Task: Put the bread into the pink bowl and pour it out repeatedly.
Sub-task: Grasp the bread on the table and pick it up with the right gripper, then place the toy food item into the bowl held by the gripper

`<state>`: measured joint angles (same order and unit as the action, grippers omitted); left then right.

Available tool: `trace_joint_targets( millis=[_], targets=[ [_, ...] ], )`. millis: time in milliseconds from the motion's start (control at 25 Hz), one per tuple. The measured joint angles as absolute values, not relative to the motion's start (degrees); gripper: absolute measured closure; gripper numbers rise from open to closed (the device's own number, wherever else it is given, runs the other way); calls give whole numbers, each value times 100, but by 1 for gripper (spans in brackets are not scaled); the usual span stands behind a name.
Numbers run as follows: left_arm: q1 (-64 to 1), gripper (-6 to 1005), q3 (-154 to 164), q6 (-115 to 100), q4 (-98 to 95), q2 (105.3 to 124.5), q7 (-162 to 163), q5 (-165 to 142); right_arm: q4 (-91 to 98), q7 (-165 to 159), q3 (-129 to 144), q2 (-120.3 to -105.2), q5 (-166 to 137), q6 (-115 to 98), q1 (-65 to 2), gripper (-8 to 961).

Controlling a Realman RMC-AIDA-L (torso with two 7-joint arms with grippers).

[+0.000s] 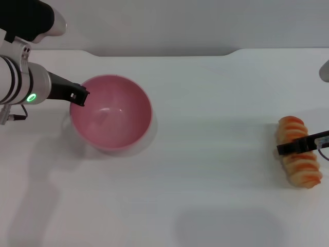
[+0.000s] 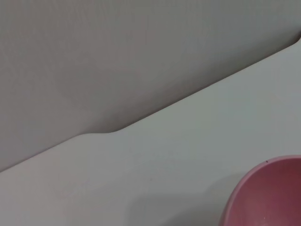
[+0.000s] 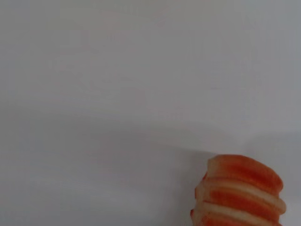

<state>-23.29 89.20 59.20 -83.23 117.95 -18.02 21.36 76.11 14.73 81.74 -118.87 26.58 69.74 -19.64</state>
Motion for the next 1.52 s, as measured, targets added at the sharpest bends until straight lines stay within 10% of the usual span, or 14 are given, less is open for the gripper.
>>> trace_joint_targets(
  millis=[1520],
  targets=[
    [-2769, 956, 9551, 5741, -8318, 11856, -1579, 2345, 9006, 1668, 8852, -11908, 3803, 6733, -3051, 517]
  ],
)
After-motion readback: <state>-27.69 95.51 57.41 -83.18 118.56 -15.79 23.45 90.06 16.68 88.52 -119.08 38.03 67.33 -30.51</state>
